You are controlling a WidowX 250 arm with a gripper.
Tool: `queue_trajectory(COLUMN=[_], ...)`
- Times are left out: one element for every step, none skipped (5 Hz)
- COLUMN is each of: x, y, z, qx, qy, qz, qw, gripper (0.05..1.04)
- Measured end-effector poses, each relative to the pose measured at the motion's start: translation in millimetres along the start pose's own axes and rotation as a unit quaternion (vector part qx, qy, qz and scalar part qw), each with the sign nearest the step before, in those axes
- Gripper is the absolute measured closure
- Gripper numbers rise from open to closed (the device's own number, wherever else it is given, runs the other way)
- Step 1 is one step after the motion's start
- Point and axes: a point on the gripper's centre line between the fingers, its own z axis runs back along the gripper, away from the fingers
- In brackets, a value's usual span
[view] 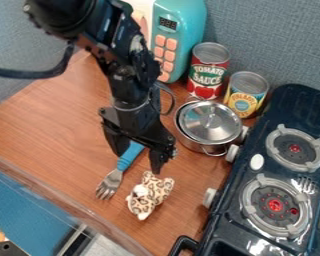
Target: Move the object to the upper middle of the table
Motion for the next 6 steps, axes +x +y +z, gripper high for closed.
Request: queue_trajectory(x=[-6.7, -17.8, -27.5, -30.8, -27.7, -26.9], y=[-18.6, -29.9, -30.1, -28.0, -27.7, -24.1], z=[-11.8, -32.2, -49.4, -63.1, -69.2, -69.3], qx=[-0.018, -0.019, -0.015, -0.007, -0.005, -0.002], qy=[0.016, 0.045, 0.070, 0.090, 0.095, 0.088], qz=[-0.037, -0.064, -0.072, -0.070, -0.068, -0.058], qw=[0.9990, 0.9967, 0.9948, 0.9935, 0.9932, 0.9944], gripper=[0.083, 0.083, 0.083, 0.083, 0.133, 0.390])
